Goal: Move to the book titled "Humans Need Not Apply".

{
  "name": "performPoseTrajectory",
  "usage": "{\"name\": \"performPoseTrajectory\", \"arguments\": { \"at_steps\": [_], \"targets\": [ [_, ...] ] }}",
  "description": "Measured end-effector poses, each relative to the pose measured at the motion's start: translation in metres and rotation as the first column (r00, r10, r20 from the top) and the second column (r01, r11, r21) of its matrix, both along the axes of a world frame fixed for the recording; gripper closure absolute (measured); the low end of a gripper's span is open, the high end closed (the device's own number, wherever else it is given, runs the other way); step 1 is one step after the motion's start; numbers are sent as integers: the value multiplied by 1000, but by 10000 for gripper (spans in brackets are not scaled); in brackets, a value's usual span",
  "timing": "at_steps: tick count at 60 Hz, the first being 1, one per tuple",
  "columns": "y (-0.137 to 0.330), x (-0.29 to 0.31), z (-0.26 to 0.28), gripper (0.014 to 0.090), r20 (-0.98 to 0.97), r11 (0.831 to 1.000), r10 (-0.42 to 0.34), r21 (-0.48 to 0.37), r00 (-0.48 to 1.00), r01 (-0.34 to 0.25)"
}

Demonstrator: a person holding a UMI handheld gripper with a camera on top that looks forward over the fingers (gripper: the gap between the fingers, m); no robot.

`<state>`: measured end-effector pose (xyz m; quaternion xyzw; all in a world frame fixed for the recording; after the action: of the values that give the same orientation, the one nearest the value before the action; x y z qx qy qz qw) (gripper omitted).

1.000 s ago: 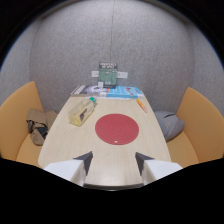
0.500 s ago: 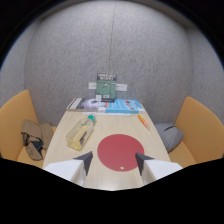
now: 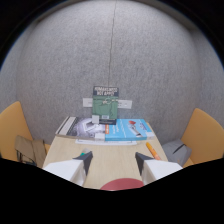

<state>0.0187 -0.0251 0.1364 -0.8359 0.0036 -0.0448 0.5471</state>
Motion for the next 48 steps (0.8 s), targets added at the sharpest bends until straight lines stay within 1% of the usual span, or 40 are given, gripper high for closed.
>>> {"name": "performPoseTrajectory", "arguments": {
  "at_steps": [21, 27, 38, 48],
  "targets": [
    [167, 3, 5, 172, -7, 999, 35, 22, 999, -35],
    [206, 0, 5, 174, -13, 999, 43, 23, 999, -43],
    [261, -2, 4, 171, -23, 998, 48, 29, 999, -47],
    [289, -8, 1, 171, -32, 998, 59, 32, 998, -58]
  ]
}}
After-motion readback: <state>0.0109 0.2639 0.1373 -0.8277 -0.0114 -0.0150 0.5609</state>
